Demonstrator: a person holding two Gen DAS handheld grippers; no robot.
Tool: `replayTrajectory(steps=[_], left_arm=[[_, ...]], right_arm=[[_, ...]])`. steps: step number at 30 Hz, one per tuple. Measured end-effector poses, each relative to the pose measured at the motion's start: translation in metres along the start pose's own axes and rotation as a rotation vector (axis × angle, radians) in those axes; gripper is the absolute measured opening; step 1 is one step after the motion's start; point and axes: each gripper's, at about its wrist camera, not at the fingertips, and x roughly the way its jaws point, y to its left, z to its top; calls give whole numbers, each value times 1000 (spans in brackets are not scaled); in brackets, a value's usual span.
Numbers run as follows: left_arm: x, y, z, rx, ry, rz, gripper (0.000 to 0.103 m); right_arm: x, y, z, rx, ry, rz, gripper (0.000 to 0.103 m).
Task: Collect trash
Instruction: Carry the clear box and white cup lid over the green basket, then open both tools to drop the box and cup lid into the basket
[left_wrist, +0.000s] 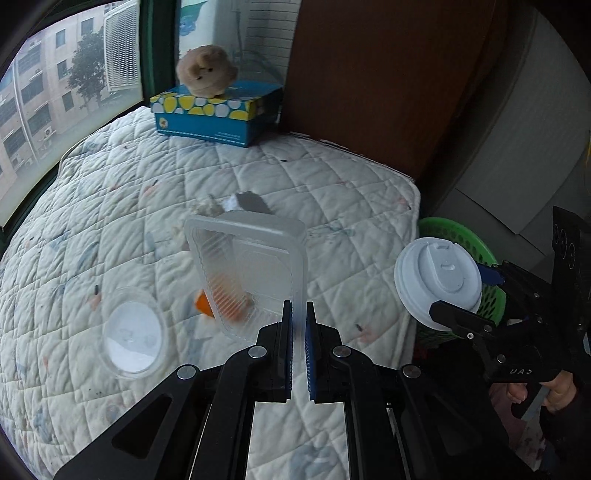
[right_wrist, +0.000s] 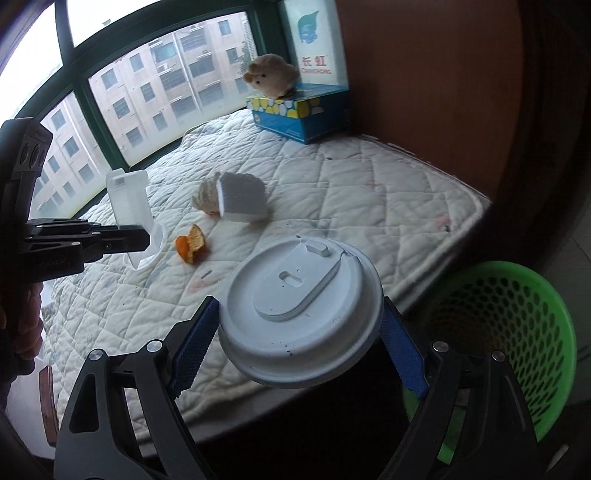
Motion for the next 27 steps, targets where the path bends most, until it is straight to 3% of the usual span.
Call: replayTrajectory(steps=[15, 27], left_arm=[[60, -142, 23, 161, 81, -130, 6], [103, -212, 30, 228, 150, -178, 6]], right_arm=[[-55, -132, -41, 174, -10, -206, 86], [-81, -191, -62, 292, -35, -261, 92]])
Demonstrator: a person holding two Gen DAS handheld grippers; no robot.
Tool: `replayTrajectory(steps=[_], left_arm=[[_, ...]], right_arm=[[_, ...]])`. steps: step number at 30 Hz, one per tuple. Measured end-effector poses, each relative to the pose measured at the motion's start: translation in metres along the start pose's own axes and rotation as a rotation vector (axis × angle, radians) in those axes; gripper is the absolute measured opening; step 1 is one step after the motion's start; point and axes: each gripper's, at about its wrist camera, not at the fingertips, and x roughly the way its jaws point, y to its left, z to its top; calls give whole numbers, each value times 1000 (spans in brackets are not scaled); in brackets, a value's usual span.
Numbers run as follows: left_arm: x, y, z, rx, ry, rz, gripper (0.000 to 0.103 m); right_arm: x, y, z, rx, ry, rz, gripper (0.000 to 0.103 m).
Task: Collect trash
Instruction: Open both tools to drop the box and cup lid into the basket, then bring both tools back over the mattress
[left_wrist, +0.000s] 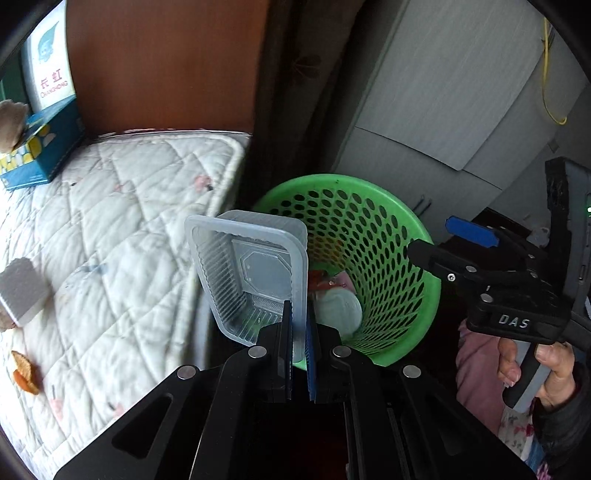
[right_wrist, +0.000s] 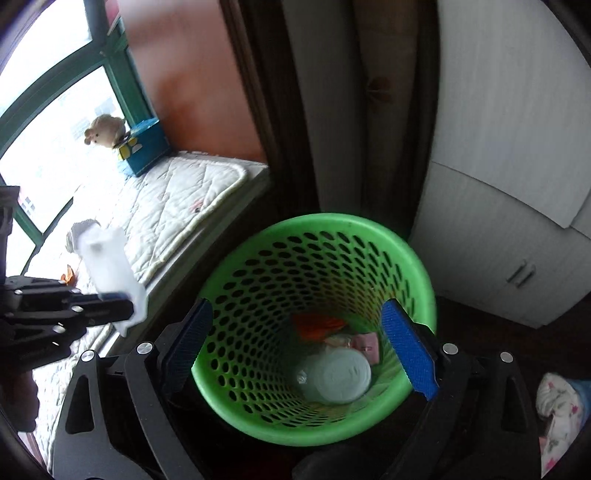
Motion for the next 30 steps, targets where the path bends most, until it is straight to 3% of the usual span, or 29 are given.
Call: replayTrajectory(steps=[7, 9, 11, 14, 18, 21, 30], left_arm=[[28, -19, 4, 11, 50, -28, 7], [35, -23, 5, 5, 63, -41, 13], [38, -27, 4, 2, 62, -34, 35], [37, -30, 1, -4, 58, -41, 44], [28, -23, -2, -21, 41, -32, 44], [12, -12, -8, -41, 12, -12, 51], [-43, 50, -34, -138, -64, 98, 55]], right_arm=[[-12, -17, -2, 31, -27, 0, 92], [-15, -20, -3, 38, -32, 2, 93], [-18, -23, -4, 43, -36, 2, 93], [-20, -24, -4, 50, -42, 5, 93], [-24, -21, -4, 44, -49, 15, 93], [-26, -14, -3, 28, -51, 30, 93], [-20, 36, 8, -49, -43, 107, 94]])
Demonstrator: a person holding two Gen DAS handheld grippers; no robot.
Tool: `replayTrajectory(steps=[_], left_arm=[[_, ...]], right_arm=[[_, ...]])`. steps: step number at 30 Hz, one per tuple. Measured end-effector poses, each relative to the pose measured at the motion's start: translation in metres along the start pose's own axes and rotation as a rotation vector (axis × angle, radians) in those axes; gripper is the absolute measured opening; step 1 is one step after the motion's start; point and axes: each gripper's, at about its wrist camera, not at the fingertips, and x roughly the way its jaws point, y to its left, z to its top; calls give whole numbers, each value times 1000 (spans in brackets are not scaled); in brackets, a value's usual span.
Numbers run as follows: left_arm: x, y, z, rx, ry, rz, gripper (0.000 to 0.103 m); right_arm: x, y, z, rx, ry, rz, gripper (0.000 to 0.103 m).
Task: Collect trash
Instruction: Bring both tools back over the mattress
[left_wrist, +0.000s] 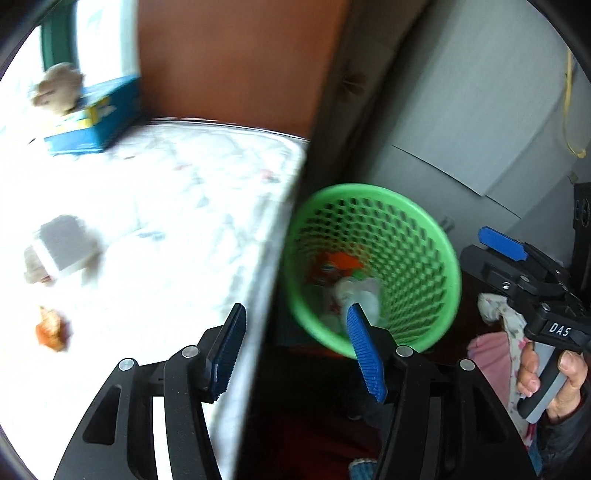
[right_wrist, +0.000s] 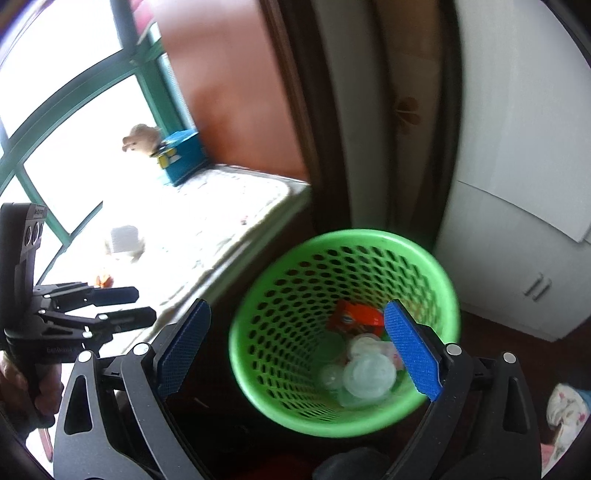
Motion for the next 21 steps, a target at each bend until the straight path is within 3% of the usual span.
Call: replayTrajectory(steps=[11, 12, 14, 18, 21], left_arm=[[-49, 121, -28, -189, -65, 193, 55], [-53, 131, -31, -208, -68, 210, 58], [-63, 155, -38, -250, -88, 269, 75], [-78, 199, -50, -313, -100, 317, 77], [-82, 228, -59, -339, -95, 354, 89]], right_arm=[[20, 71, 17, -95, 12, 85, 94], [22, 76, 18, -103, 13, 91, 94], [26, 87, 20, -118, 17, 105, 94], [36, 113, 22, -156, 32, 134, 94], [44, 135, 21, -190, 46, 155, 94]])
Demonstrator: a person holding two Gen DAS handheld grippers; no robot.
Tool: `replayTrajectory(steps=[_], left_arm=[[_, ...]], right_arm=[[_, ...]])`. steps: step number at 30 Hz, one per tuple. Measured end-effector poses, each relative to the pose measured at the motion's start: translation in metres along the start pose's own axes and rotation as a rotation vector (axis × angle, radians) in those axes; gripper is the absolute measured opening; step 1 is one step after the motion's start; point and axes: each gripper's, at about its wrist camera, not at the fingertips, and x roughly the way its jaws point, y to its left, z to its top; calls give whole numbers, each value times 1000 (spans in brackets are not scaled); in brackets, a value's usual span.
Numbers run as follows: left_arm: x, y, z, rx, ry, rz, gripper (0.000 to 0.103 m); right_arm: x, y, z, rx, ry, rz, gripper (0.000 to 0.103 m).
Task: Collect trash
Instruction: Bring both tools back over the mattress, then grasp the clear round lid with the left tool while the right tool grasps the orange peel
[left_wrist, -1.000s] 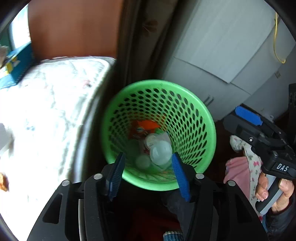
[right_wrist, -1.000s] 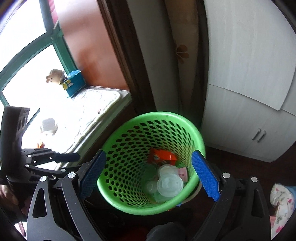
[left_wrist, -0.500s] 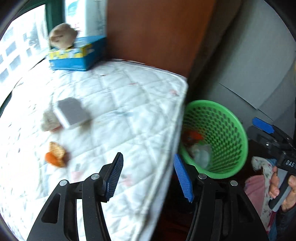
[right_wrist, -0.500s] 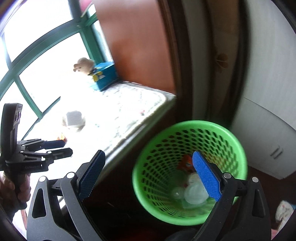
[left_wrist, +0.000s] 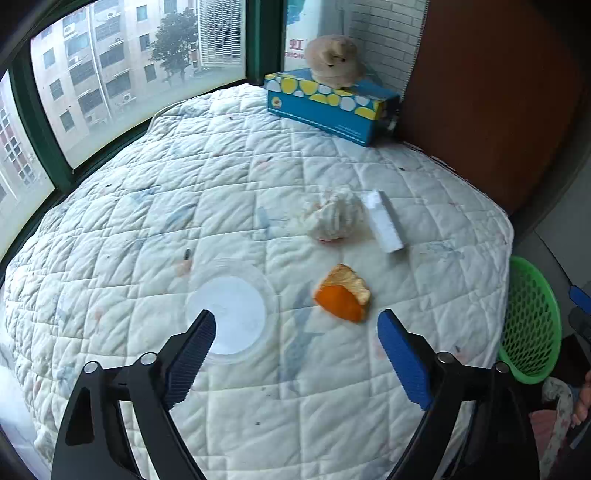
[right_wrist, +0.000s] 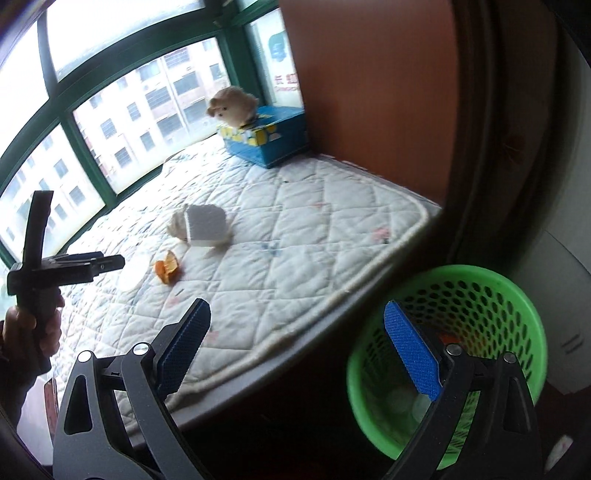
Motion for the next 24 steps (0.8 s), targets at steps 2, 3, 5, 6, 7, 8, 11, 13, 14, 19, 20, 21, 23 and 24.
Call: replayTrajectory(steps=[2, 3, 5, 6, 7, 8, 11, 13, 14, 19, 20, 21, 23, 24], left_arm=[[7, 15, 0, 1, 20, 5, 92], [10, 22, -1, -1, 30, 9, 93], [18, 33, -2, -5, 53, -1, 94], [22, 36, -3, -4, 65, -13, 94], [26, 39, -4, -5, 72, -17, 94], [29, 41, -4, -3, 77, -22, 94], [39, 45, -5, 4, 94, -50, 94], [46, 46, -5, 18, 108, -69, 94], [48, 46, -6, 27, 112, -68, 94], [58, 48, -7, 61, 116, -60, 94], [59, 49, -6, 62, 114, -60, 94], [59, 51, -6, 61, 111, -59, 94], [57, 53, -5, 53, 102, -77, 94], [55, 53, -5, 62, 95, -84, 94]], right_arm=[[8, 13, 2, -23, 10, 14, 94], [12, 21, 3, -34, 17, 21, 94], [20, 33, 5, -53, 30, 35, 94], [24, 40, 6, -63, 37, 42, 94], [28, 46, 6, -74, 43, 48, 94], [32, 53, 7, -85, 50, 52, 94], [43, 67, 9, -111, 69, 67, 94], [51, 75, 10, -126, 82, 73, 94], [55, 79, 11, -132, 89, 79, 94], [72, 96, 13, -163, 117, 93, 94], [75, 99, 13, -171, 122, 97, 94], [79, 103, 13, -180, 126, 99, 94], [85, 110, 13, -195, 136, 102, 94], [88, 114, 13, -201, 140, 106, 94]])
